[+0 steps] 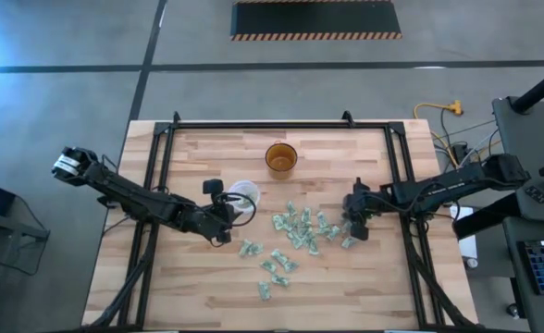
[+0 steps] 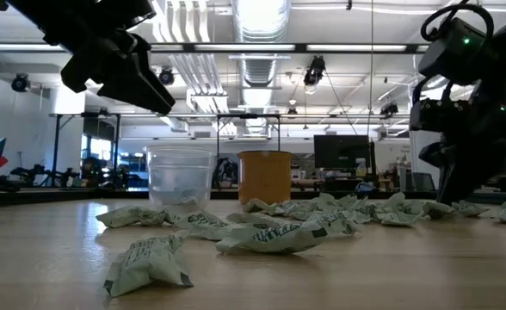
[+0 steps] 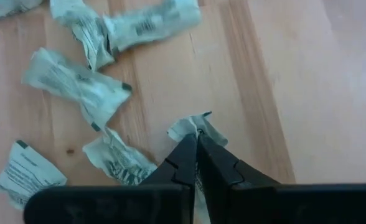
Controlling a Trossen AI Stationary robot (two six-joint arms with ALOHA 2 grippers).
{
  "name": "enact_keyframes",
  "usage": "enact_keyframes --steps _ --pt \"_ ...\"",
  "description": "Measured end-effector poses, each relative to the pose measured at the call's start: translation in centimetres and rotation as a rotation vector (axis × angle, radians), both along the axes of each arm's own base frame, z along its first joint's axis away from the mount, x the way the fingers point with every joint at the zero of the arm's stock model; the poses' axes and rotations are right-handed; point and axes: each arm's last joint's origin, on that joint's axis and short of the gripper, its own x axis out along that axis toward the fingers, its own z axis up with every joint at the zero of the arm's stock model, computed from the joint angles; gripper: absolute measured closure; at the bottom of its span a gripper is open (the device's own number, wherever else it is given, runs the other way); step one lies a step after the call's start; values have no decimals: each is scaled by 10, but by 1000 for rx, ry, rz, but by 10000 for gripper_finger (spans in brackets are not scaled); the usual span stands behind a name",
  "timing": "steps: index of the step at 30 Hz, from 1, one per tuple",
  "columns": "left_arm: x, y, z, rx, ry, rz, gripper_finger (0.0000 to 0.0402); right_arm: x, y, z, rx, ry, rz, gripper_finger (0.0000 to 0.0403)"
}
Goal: Pick and place Stevia / Truvia into bins
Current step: Put the stevia packet into the transparent bin
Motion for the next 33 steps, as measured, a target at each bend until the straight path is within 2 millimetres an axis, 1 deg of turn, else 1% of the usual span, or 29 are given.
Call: enact_keyframes --steps 4,7,9,14,19,22,25,29,33 --pt "0 0 0 1 1 -1 223 9 0 12 -55 -49 35 394" --pt "-1 0 -1 5 9 -1 223 20 -1 25 -159 -122 89 394" --pt "-2 1 -2 13 32 -1 223 28 -1 33 -222 -206 125 394" --pt "-8 3 -6 0 83 33 224 47 0 56 -377 -492 226 394" --pt "-15 6 -6 -23 107 70 224 66 1 72 -491 -752 242 394" --pt "-18 7 -3 -31 101 75 224 77 1 73 -560 -853 247 394" --pt "-20 7 1 -56 71 85 224 94 -2 70 -617 -881 248 394" --pt "-23 7 5 -67 53 78 224 129 -14 62 -631 -835 232 394" --pt "-26 5 9 -82 36 60 224 167 -29 52 -599 -817 264 394"
